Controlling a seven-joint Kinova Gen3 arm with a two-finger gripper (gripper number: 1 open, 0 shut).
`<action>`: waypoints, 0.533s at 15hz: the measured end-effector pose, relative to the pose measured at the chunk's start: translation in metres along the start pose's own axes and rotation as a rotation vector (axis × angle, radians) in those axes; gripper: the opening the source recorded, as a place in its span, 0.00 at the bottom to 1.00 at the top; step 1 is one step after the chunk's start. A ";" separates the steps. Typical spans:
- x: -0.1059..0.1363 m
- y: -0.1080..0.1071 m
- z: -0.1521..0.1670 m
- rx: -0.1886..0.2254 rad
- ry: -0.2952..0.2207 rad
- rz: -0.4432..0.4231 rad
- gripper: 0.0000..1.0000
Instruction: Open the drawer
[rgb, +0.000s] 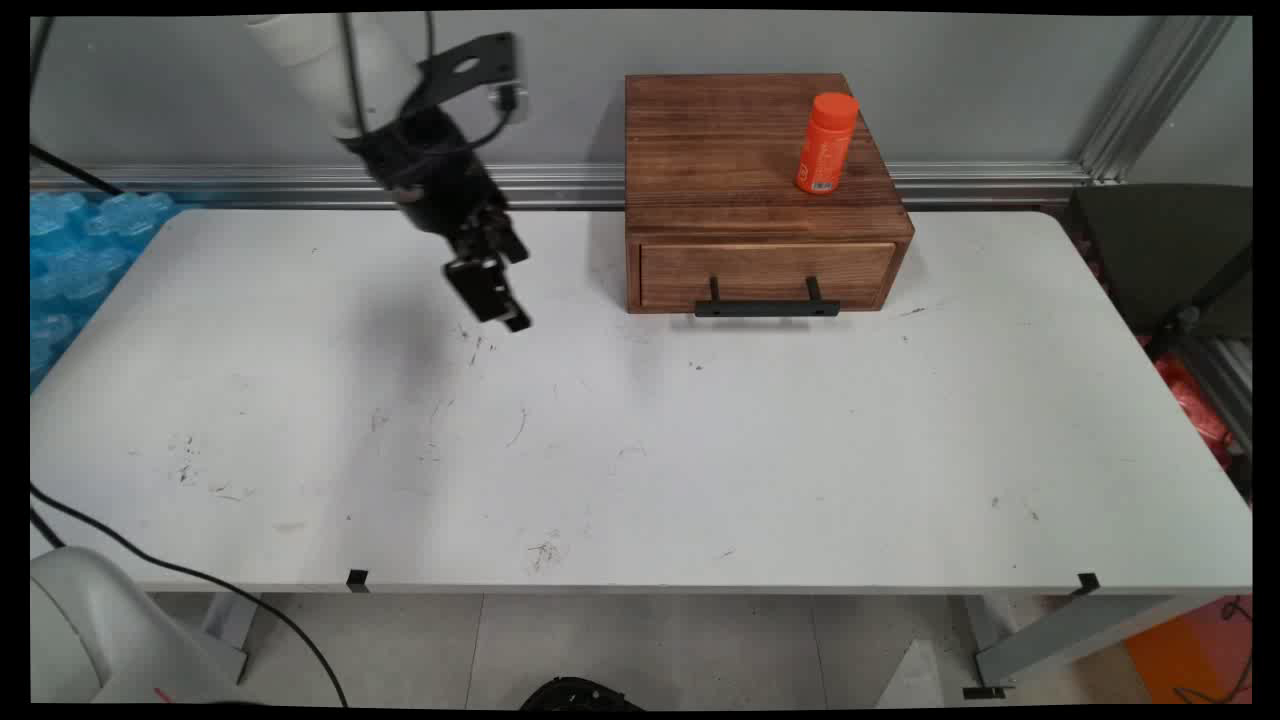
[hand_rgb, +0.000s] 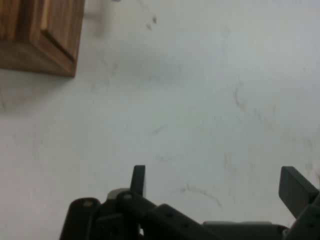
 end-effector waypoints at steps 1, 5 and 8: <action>0.008 0.001 0.004 0.004 0.006 -0.005 1.00; 0.037 0.002 0.021 0.019 0.030 -0.019 1.00; 0.058 0.002 0.037 0.031 0.049 -0.018 1.00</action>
